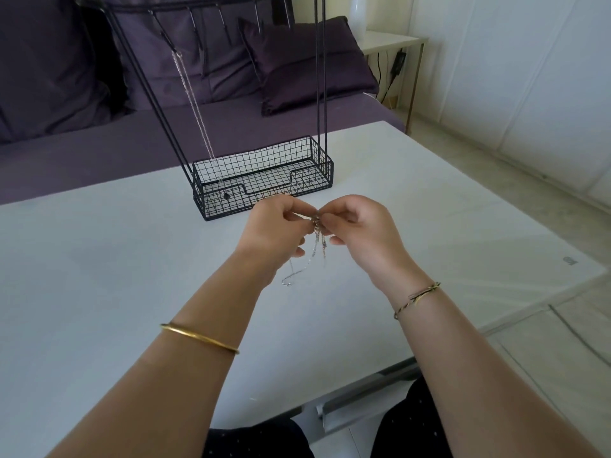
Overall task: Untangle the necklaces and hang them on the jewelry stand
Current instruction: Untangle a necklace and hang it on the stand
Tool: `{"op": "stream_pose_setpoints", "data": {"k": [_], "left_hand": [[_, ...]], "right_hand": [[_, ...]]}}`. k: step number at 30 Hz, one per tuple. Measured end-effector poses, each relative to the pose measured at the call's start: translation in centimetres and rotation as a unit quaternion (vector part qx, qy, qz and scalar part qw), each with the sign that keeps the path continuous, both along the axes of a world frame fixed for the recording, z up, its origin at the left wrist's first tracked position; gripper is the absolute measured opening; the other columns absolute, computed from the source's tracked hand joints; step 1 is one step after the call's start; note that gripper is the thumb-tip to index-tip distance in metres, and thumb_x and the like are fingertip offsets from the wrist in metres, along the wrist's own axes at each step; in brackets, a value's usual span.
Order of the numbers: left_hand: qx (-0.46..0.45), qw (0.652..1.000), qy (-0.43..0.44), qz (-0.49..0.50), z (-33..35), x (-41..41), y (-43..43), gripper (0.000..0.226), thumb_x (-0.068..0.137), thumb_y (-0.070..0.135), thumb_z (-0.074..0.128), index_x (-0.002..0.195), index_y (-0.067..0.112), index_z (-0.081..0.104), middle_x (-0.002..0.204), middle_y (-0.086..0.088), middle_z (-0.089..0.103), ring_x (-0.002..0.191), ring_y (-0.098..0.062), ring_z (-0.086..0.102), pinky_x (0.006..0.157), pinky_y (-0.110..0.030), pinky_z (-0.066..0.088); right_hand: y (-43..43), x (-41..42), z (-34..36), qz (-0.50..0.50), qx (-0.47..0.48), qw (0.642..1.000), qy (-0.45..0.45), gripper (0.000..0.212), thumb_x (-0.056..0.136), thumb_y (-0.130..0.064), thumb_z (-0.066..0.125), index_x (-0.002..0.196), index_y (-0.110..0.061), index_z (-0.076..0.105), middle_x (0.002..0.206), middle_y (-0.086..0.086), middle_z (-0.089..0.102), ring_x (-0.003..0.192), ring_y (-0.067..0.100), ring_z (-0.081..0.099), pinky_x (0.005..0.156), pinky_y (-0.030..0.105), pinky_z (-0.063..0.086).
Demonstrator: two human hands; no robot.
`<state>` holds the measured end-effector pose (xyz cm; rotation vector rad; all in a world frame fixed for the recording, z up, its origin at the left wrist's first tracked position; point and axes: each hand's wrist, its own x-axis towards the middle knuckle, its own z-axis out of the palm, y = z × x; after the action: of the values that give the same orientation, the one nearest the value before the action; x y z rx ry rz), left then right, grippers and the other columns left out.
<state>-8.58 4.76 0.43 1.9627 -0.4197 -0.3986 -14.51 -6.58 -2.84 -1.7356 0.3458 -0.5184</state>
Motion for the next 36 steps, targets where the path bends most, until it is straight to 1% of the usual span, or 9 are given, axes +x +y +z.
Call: {"op": "stream_pose_setpoints", "data": {"k": [3,7,11,15,18,27,30,33,36], "left_hand": [[0.003,1.000,-0.005,-0.001,0.0,-0.1,-0.1,0.010,0.087,0.006,0.061,0.092,0.013,0.067,0.075,0.003,0.061,0.063,-0.009,0.054,0.051,-0.018,0.047],[-0.001,0.999,-0.031,0.005,-0.1,-0.2,-0.1,0.002,0.085,0.011,0.065,0.084,0.013,0.066,0.070,0.003,0.060,0.062,-0.010,0.054,0.050,-0.018,0.044],[-0.010,0.998,-0.056,0.009,-0.1,0.0,0.0,0.009,0.086,0.007,0.064,0.083,0.015,0.066,0.067,0.003,0.059,0.058,-0.009,0.052,0.046,-0.016,0.042],[-0.027,0.998,-0.053,0.018,0.0,0.1,0.1,0.010,0.087,0.006,0.063,0.091,0.015,0.067,0.070,0.006,0.061,0.059,-0.005,0.054,0.045,-0.012,0.042],[-0.033,0.998,-0.050,0.016,0.0,0.1,0.1,0.013,0.087,0.006,0.063,0.096,0.015,0.066,0.074,0.006,0.062,0.060,-0.004,0.055,0.046,-0.011,0.043],[-0.067,0.997,-0.028,0.017,0.0,0.0,0.2,0.018,0.087,0.002,0.064,0.100,0.015,0.061,0.076,0.003,0.063,0.063,-0.007,0.056,0.051,-0.014,0.049],[-0.078,0.997,-0.018,0.022,0.0,0.1,0.2,0.017,0.087,0.001,0.062,0.098,0.014,0.062,0.075,0.002,0.062,0.066,-0.008,0.059,0.054,-0.016,0.053],[-0.082,0.996,-0.008,0.022,0.1,0.0,0.1,0.015,0.088,0.001,0.061,0.095,0.014,0.062,0.075,0.000,0.060,0.066,-0.008,0.060,0.053,-0.017,0.053],[-0.088,0.996,-0.012,0.021,0.3,-0.2,-0.1,0.016,0.089,-0.001,0.057,0.091,0.015,0.061,0.074,-0.001,0.058,0.065,-0.007,0.059,0.053,-0.018,0.054]], "right_hand": [[0.1,-0.1,0.1,-0.006,0.042,0.999,-0.013,0.021,0.087,0.002,0.057,0.082,-0.018,0.058,0.075,0.003,0.066,0.071,0.015,0.064,0.067,0.028,0.052],[0.3,-0.1,0.3,0.017,0.085,0.996,-0.006,0.018,0.091,0.004,0.051,0.089,-0.014,0.052,0.077,0.007,0.065,0.059,0.011,0.065,0.063,0.024,0.051],[0.2,-0.2,0.4,0.029,0.131,0.991,-0.003,0.014,0.087,0.002,0.059,0.093,-0.010,0.055,0.078,0.004,0.061,0.061,0.014,0.060,0.071,0.032,0.053],[0.1,-0.3,0.4,0.003,0.012,1.000,-0.003,0.017,0.080,-0.002,0.070,0.086,-0.014,0.059,0.078,-0.004,0.061,0.056,0.001,0.052,0.056,0.015,0.044],[0.1,-0.1,0.3,-0.014,-0.060,0.998,-0.007,0.013,0.079,-0.007,0.072,0.080,-0.017,0.063,0.078,-0.010,0.063,0.056,-0.005,0.049,0.053,0.009,0.037],[0.1,-0.1,0.4,-0.038,-0.078,0.996,-0.001,0.010,0.085,-0.010,0.065,0.076,-0.010,0.069,0.064,-0.014,0.064,0.058,-0.002,0.053,0.054,0.009,0.037],[0.1,-0.3,0.6,-0.026,0.009,1.000,0.013,0.015,0.087,-0.007,0.060,0.074,-0.010,0.067,0.050,-0.015,0.059,0.046,0.000,0.049,0.045,0.010,0.035],[0.0,-0.4,0.9,0.007,0.189,0.982,0.018,0.018,0.092,-0.007,0.057,0.077,-0.008,0.067,0.067,0.001,0.064,0.053,0.009,0.055,0.053,0.020,0.045],[0.0,-0.5,1.1,0.028,0.297,0.954,0.033,0.017,0.094,-0.010,0.057,0.079,-0.006,0.065,0.071,0.006,0.063,0.055,0.012,0.059,0.057,0.025,0.052]]}}
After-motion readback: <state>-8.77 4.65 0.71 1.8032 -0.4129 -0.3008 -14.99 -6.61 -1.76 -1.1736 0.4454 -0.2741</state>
